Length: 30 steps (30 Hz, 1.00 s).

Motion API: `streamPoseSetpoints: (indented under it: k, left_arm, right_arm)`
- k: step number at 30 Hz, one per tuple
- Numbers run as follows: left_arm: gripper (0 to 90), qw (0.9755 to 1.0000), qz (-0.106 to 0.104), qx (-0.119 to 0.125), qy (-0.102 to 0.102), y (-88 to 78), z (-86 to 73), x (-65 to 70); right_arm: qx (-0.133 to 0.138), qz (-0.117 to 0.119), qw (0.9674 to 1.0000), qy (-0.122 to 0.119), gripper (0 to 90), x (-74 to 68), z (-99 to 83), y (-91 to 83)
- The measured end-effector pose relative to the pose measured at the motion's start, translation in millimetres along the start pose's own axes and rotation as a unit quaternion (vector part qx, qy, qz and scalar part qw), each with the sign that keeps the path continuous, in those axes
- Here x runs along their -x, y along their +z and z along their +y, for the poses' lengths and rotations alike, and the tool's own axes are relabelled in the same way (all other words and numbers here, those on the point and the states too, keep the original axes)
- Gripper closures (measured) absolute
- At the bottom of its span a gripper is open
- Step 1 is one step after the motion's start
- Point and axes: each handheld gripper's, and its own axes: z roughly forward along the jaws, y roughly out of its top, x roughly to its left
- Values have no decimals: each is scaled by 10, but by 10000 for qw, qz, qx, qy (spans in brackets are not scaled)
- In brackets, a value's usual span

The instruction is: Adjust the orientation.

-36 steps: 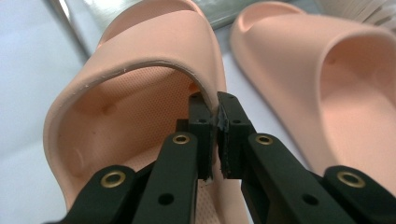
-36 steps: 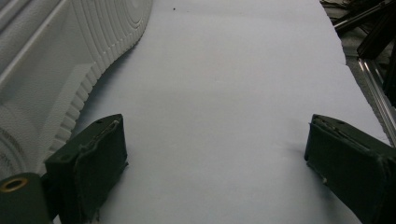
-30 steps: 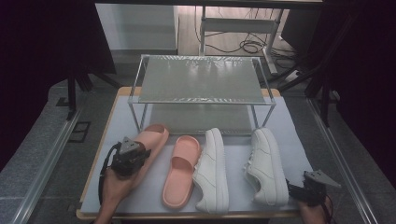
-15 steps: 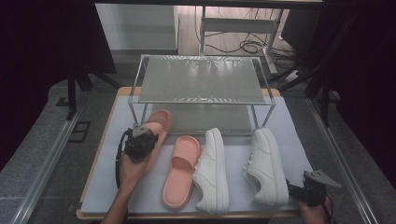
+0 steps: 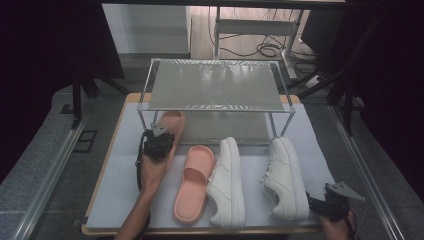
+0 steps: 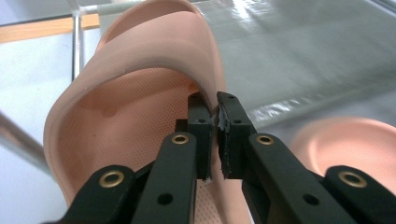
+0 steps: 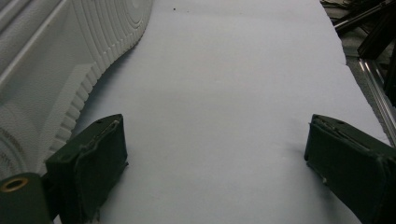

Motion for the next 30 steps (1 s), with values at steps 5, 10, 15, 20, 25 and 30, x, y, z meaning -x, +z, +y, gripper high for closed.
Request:
streamPoseSetpoints:
  k: [5,10,15,20,25,30]
  left_arm:
    - [837,9998,173,-89,20,133,57,12]
    - [710,9999,-72,-132,14,141,66,-7]
    - [627,9995,-302,-86,-31,29,66,-58]
    - [565,9989,-438,-124,117,-113,19,-76]
    - [526,9976,-594,-216,265,-254,-47,-85]
    - [487,9971,-684,-206,256,-422,-111,-141]
  right_arm:
    - [2,3,10000,2,59,0,0,0]
    - [2,4,10000,2,60,1,0,0]
    - [3,5,10000,1,60,1,0,0]
    - [2,6,10000,1,60,2,0,0]
    - [2,6,10000,1,60,2,0,0]
    - [1,4,10000,-2,60,1,0,0]
